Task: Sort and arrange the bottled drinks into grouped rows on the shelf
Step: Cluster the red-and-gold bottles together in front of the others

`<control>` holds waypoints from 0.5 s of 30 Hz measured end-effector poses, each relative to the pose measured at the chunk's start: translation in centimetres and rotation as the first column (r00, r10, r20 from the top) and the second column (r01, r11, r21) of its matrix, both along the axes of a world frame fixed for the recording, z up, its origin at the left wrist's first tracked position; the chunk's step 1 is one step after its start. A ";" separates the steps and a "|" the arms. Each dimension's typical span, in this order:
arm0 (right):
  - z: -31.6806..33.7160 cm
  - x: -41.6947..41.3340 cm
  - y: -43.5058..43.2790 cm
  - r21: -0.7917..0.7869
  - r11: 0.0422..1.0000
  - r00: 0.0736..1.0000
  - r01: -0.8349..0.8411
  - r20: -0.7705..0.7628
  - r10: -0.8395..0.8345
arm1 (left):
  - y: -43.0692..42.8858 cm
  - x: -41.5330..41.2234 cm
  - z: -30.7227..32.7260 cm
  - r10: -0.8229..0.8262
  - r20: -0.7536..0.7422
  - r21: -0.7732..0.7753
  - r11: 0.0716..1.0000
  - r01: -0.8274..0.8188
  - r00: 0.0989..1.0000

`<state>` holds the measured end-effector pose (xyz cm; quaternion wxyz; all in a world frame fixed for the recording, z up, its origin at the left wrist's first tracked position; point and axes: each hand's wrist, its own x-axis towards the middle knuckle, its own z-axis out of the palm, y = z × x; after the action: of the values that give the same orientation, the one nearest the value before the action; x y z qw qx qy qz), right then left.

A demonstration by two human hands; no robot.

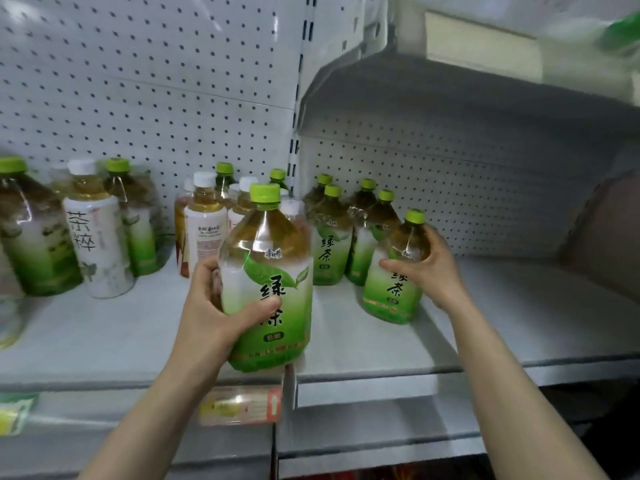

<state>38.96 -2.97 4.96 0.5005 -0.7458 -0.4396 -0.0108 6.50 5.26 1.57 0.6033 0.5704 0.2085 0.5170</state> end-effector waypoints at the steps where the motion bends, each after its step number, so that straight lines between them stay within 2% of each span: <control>1: 0.1 0.7 0.4 -0.008 0.999 0.999 -0.042 -0.005 0.042 | -0.3 0.5 -0.1 0.013 -0.008 -0.006 1.000 -0.013 1.000; 6: 0.0 3.5 0.9 -0.051 0.974 0.975 -0.219 0.018 0.220 | -1.2 3.6 -0.7 0.013 -0.050 0.002 1.000 -0.013 0.999; 15: -0.5 4.7 0.4 -0.131 0.963 0.966 -0.236 0.075 0.247 | 0.3 11.4 -2.3 -0.101 -0.137 -0.009 0.995 0.101 0.985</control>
<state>43.71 -2.60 4.50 0.4316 -0.7143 -0.5492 0.0433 17.91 5.54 -0.69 0.6135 0.6138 0.2208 0.4451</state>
